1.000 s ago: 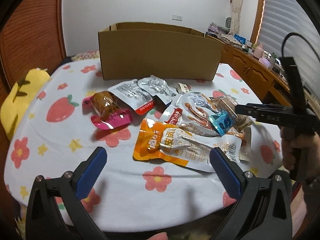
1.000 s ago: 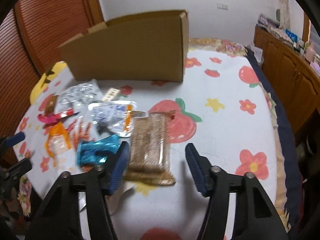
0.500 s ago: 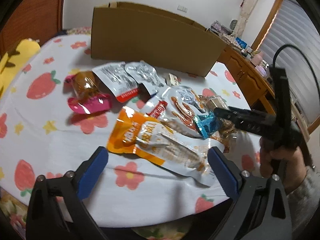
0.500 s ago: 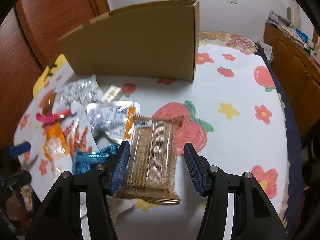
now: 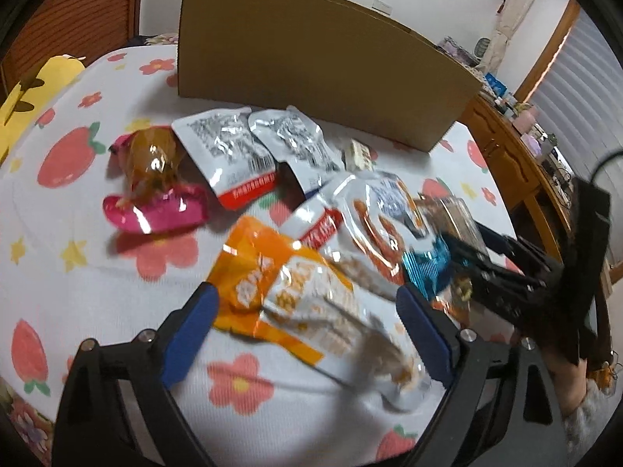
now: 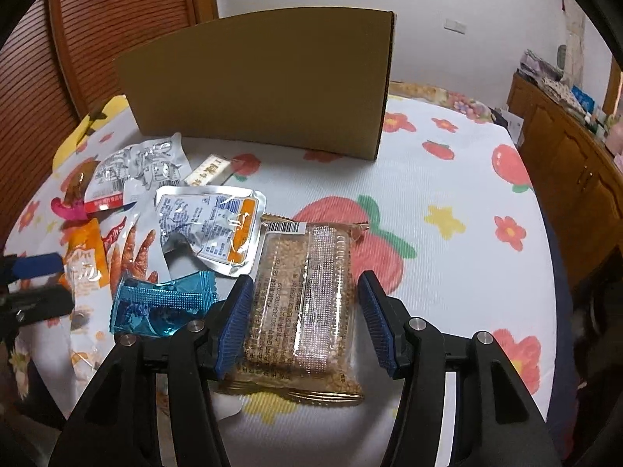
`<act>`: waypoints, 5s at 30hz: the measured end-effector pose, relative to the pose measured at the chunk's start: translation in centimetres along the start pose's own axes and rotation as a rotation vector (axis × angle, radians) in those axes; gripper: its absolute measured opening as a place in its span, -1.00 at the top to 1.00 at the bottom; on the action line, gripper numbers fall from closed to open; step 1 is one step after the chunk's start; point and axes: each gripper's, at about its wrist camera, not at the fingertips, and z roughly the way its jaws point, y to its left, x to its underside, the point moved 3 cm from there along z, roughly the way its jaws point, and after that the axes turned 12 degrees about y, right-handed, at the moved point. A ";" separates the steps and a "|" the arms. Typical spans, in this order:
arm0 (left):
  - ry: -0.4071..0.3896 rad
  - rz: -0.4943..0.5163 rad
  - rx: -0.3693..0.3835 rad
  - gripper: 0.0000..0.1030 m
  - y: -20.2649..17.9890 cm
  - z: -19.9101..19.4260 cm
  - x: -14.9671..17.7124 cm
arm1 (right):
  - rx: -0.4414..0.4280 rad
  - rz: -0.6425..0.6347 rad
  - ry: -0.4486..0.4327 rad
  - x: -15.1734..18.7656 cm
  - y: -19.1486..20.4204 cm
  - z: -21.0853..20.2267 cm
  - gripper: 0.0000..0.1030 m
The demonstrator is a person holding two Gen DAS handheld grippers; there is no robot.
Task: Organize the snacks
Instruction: 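Grasp the brown wafer bar with the right tool while the left tool approaches the orange packet, then close the left tool on the orange-and-white sausage packet and lift it, then carry the wafer bar and sausage packet into the box and release both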
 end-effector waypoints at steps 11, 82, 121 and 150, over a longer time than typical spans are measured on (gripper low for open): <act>-0.009 0.079 -0.145 -0.49 -0.7 1.5 -1.7 | -0.048 0.026 -0.024 0.2 -0.4 -0.3 -0.10; 0.064 -0.049 0.034 -0.39 2.5 -0.1 -1.2 | -0.068 0.033 -0.035 0.4 -0.7 -0.4 -0.10; 0.036 0.270 -0.192 0.16 1.9 0.7 -1.7 | -0.069 0.035 -0.038 0.4 -0.7 -0.4 -0.10; -0.240 0.257 -0.023 0.14 1.4 -8.0 -1.3 | -0.009 0.061 -0.156 0.6 -2.0 -5.2 0.19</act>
